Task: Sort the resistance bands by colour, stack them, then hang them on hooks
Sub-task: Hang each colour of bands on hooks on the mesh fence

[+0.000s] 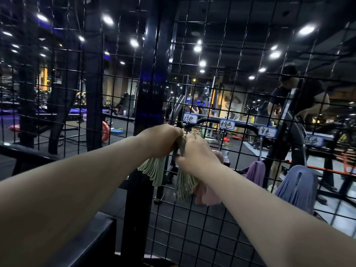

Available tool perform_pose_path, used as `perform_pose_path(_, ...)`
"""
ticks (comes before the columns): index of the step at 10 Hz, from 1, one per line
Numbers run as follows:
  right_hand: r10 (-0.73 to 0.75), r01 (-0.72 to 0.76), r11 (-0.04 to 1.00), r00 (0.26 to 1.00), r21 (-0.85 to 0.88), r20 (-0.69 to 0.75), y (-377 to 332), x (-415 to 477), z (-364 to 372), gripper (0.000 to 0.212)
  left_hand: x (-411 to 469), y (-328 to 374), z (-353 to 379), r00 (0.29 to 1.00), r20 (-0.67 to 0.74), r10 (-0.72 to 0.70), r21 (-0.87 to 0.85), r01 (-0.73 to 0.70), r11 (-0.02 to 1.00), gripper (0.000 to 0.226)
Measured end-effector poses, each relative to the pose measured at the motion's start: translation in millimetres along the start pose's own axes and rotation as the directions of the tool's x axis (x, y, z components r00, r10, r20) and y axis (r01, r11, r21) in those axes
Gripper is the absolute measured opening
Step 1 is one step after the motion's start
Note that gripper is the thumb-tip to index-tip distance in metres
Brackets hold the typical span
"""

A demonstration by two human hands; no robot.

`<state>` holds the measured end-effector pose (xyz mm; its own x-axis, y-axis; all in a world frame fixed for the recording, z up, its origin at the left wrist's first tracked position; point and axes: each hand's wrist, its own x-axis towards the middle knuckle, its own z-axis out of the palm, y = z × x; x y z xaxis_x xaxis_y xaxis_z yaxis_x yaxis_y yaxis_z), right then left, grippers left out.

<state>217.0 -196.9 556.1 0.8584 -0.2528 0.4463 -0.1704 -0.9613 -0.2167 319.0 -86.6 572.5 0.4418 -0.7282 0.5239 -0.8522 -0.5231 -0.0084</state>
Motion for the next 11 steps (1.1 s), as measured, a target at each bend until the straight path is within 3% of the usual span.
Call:
perform_pose_path(1,0.009,-0.007,0.992,1.000,0.124,-0.015,-3.2,-3.7,2.5,0.055,2.7,-0.1,-2.8,1.000,0.022,-0.004,0.008,0.004,1.000,0.014)
perform_pose_path(2,-0.021,0.035,0.994,0.991,0.102,-0.135,-5.6,-6.0,7.7,0.038,4.3,-0.2,-7.4,0.999,0.037,-0.016,-0.027,0.017,1.000,0.015)
perform_pose_path(3,-0.096,0.118,0.990,0.965,0.075,-0.245,-3.2,-7.4,14.7,0.037,8.6,-1.8,-11.7,0.998,0.062,-0.028,-0.040,0.030,0.999,0.005)
perform_pose_path(5,-0.175,0.184,0.983,0.952,0.015,-0.252,1.8,-20.2,16.7,0.055,15.5,7.7,-22.8,0.991,0.134,-0.013,0.029,0.009,1.000,0.005)
perform_pose_path(7,-0.232,0.194,0.966,0.944,-0.172,-0.236,0.9,-27.6,18.8,0.048,18.1,10.4,-26.1,0.988,0.148,-0.045,0.011,0.044,0.999,0.026)
perform_pose_path(8,-0.156,0.081,0.931,0.970,-0.356,-0.187,-5.5,-32.2,16.7,0.052,18.3,9.7,-23.1,0.988,0.144,-0.049,0.004,0.049,0.999,0.018)
perform_pose_path(9,-0.191,0.074,0.879,0.960,-0.470,-0.206,-7.6,-37.1,22.8,0.048,18.2,8.8,-21.4,0.992,0.122,-0.044,0.005,0.044,0.999,0.012)
perform_pose_path(10,-0.313,0.141,0.753,0.936,-0.642,-0.161,-14.1,-41.2,32.3,0.027,13.1,9.3,-22.2,0.991,0.129,-0.029,0.015,0.027,1.000,0.017)
perform_pose_path(11,-0.337,0.212,0.691,0.940,-0.691,-0.049,-22.6,-47.5,31.5,0.043,8.4,12.1,-21.8,0.995,0.098,0.000,0.053,-0.005,0.999,0.018)
